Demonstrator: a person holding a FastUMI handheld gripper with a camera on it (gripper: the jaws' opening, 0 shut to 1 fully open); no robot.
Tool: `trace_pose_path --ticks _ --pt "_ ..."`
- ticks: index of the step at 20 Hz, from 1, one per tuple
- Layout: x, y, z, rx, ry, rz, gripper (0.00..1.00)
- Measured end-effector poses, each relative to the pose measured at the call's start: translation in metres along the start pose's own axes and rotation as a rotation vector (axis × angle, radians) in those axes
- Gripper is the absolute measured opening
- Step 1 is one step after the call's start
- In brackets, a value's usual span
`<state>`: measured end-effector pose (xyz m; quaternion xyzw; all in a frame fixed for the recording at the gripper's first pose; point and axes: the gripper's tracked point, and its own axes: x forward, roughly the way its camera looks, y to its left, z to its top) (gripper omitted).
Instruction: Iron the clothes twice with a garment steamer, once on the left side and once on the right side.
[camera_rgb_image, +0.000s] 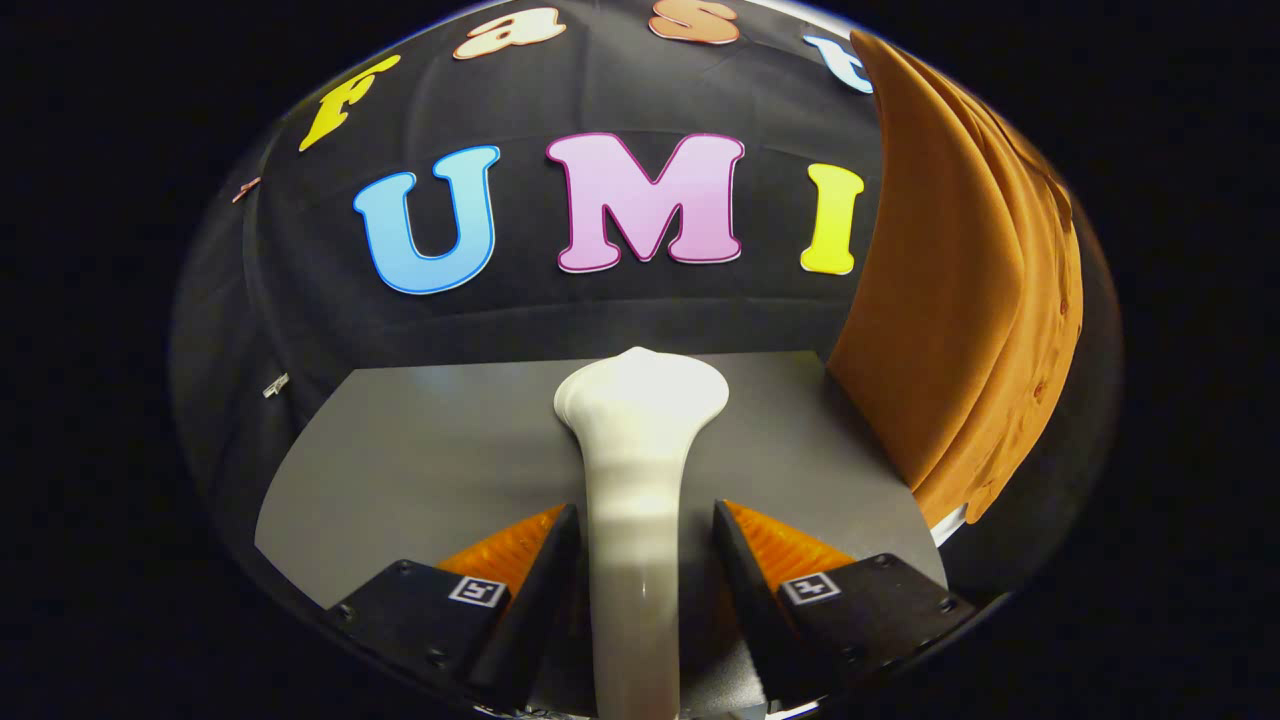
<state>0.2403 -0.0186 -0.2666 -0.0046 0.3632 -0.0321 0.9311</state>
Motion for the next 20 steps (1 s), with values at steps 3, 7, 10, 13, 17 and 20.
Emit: trace_pose_path --ticks 3,7,10,13,17,20 --pt "-0.003 0.007 0.002 -0.028 0.011 0.011 0.62" --pt "0.000 0.005 0.002 -0.032 0.006 0.008 0.44" --pt "-0.010 0.005 0.009 -0.035 -0.028 0.011 0.40" --pt "-0.027 0.007 0.017 -0.055 -0.075 0.013 0.40" --pt "-0.057 0.001 0.030 -0.036 -0.154 -0.023 0.39" --pt "-0.086 -0.002 0.034 -0.022 -0.204 -0.043 0.39"
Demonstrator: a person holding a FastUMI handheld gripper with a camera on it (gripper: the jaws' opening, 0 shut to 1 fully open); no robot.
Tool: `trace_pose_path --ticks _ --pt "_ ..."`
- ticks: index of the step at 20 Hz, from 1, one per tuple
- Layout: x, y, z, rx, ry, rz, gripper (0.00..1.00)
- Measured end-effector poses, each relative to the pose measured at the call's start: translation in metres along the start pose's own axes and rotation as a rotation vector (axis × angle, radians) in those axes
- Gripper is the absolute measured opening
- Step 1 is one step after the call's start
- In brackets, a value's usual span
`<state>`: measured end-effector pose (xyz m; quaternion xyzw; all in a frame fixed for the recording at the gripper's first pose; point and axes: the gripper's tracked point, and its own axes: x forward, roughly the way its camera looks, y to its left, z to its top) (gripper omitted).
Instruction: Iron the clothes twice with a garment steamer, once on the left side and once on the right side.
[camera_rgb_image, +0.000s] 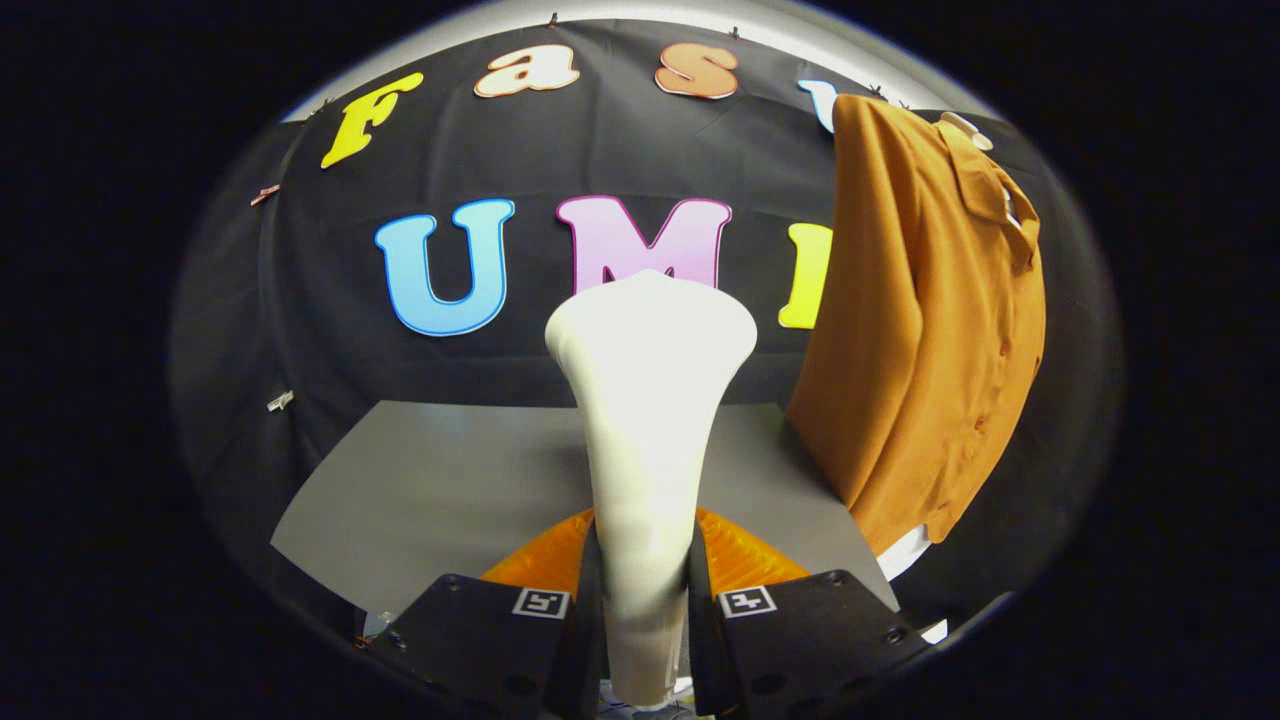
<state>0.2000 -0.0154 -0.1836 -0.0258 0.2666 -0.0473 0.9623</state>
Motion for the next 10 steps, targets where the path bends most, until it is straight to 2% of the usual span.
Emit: trace_pose_path --ticks 10 --pt "-0.103 0.006 0.009 0.047 -0.137 -0.018 0.39"
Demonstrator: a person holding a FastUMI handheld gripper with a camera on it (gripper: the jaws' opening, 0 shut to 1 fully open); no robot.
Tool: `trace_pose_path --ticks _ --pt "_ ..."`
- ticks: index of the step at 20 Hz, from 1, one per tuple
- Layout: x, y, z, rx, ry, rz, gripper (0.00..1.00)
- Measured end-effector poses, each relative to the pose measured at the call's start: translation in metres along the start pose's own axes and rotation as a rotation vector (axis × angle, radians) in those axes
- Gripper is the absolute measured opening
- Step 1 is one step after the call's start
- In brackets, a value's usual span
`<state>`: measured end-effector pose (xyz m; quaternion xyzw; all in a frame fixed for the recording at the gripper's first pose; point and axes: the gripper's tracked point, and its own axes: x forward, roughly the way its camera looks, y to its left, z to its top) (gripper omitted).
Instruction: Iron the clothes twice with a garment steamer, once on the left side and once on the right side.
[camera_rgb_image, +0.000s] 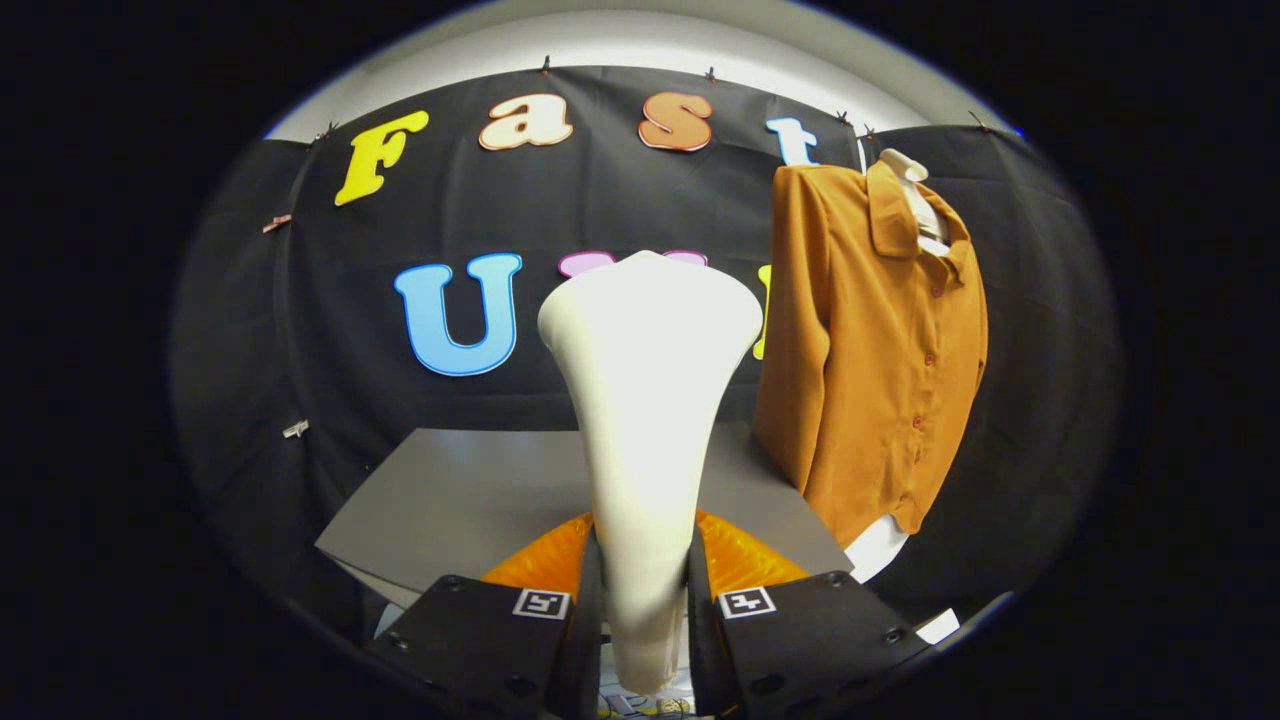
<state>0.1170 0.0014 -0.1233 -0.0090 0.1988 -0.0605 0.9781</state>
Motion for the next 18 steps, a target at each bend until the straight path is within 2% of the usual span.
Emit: trace_pose_path --ticks 4,11,14,18 --pt "-0.046 -0.008 0.004 0.031 -0.062 -0.027 0.39" --pt "-0.110 -0.064 0.006 0.067 -0.135 -0.188 0.39" --pt "-0.116 -0.095 0.015 0.086 -0.160 -0.239 0.39" --pt "-0.101 -0.141 0.027 0.079 -0.192 -0.262 0.39"
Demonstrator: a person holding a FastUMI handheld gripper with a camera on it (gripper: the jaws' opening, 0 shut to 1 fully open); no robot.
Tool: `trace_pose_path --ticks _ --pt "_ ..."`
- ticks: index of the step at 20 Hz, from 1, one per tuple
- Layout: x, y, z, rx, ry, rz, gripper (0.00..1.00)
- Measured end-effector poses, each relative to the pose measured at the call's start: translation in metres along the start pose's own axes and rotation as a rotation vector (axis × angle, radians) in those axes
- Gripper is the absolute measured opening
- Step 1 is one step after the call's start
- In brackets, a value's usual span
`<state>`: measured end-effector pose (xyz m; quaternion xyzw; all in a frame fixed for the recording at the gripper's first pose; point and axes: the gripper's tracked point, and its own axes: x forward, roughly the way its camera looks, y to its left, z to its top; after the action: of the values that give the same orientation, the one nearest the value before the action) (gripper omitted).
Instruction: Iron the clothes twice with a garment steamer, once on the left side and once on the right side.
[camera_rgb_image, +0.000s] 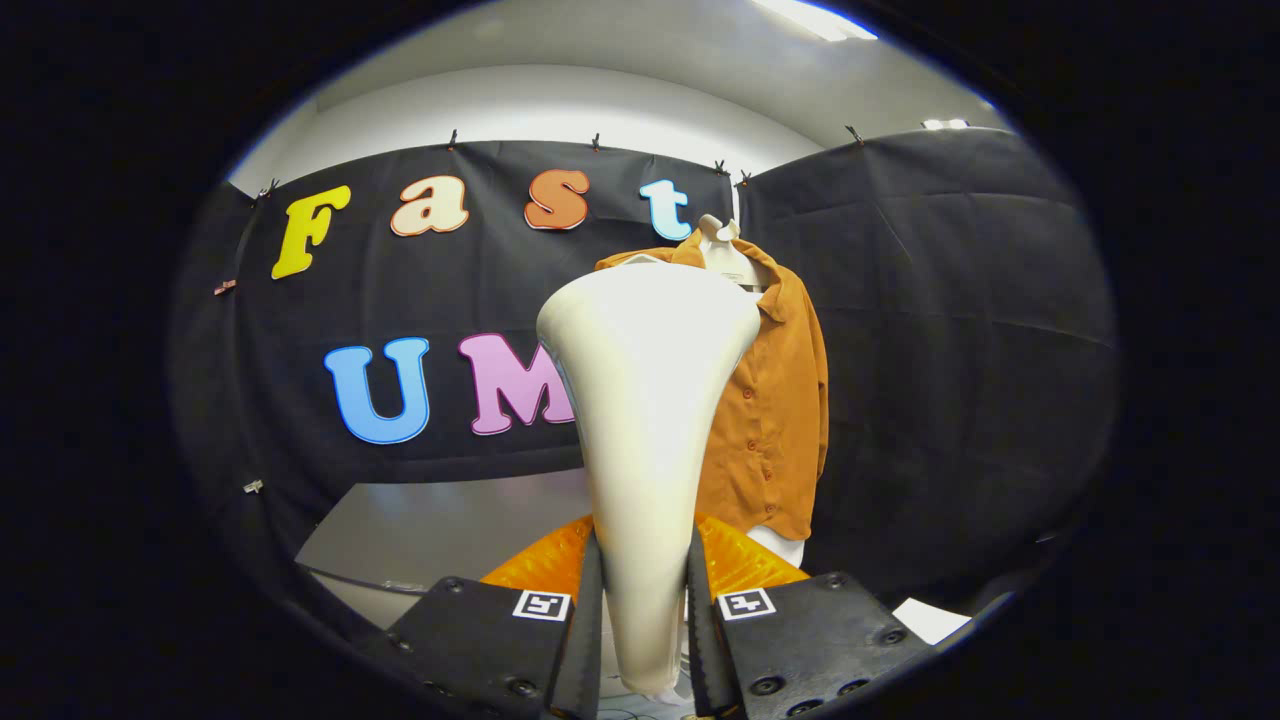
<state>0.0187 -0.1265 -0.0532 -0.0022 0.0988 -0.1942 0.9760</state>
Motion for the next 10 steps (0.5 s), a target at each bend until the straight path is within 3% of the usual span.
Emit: trace_pose_path --ticks 4,10 --pt "0.049 -0.044 0.012 0.028 -0.009 0.010 0.39" --pt "0.129 -0.079 0.018 -0.004 0.006 0.110 0.39"
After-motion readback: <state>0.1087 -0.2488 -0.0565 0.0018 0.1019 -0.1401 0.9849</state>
